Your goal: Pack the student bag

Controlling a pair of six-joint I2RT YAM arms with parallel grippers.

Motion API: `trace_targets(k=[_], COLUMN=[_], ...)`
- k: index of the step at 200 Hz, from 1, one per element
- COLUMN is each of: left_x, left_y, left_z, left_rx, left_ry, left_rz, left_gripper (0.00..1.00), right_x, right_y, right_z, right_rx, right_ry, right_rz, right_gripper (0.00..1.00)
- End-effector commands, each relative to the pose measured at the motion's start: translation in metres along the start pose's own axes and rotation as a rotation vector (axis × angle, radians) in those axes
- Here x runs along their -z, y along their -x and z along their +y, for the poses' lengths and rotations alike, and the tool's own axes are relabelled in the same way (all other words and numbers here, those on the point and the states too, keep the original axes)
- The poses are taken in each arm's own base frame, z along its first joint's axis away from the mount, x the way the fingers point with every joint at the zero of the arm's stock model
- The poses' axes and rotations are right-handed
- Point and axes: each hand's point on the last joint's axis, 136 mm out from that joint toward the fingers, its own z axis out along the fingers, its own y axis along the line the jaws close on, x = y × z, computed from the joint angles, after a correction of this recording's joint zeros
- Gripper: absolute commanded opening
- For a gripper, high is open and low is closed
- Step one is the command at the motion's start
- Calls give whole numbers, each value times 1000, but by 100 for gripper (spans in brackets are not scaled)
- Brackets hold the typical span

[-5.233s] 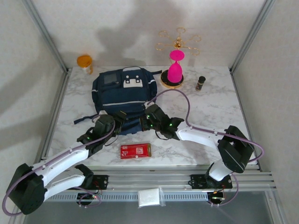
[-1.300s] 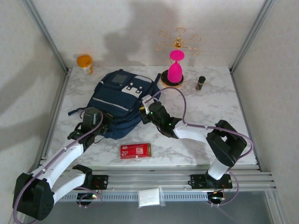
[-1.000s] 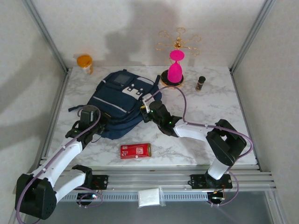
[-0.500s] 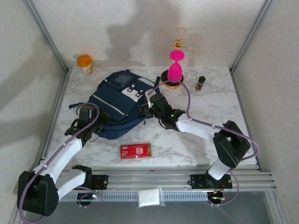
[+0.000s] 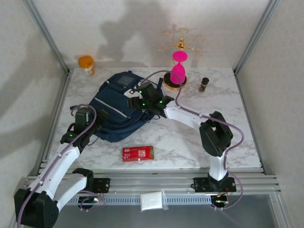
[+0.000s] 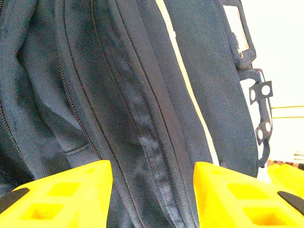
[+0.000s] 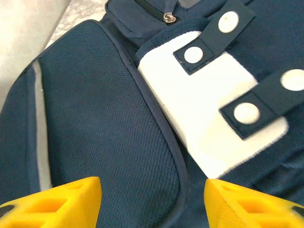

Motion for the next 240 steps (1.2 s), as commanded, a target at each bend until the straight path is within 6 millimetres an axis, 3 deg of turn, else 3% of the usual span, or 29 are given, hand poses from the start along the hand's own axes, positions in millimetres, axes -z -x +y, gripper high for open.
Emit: trace_targets(k=[1, 22, 53, 76, 93, 149, 181, 214, 240], left_x=[1, -5, -14, -21, -28, -49, -60, -70, -82], left_y=[8, 8, 9, 12, 12, -1, -16, -37, -35], left_z=[-8, -20, -32, -36, -36, -36, -44, -73, -95], left_rx=[-12, -17, -50, -63, -74, -96, -120, -171, -193], left_ry=[-3, -44, -54, -60, -40, -38, -49, -120, -148], left_rz=[-17, -4, 18, 11, 20, 62, 107, 129, 121], left_gripper=[48, 47, 46, 46, 45, 42, 42, 43, 43], right_x=[-8, -19, -29, -38, -35, -6, 18, 53, 76], right_y=[-2, -3, 0, -6, -4, 5, -14, -28, -21], right_z=[-2, -13, -13, -7, -6, 0, -9, -17, -20], right_rx=[-78, -102, -90, -84, -85, -107, -160, -277, -406], right_ry=[-18, -68, -63, -18, -15, 71, 93, 127, 163], right_rz=[68, 87, 100, 130, 127, 69, 60, -11, -113], right_gripper=[60, 60, 60, 51, 38, 0, 0, 0, 0])
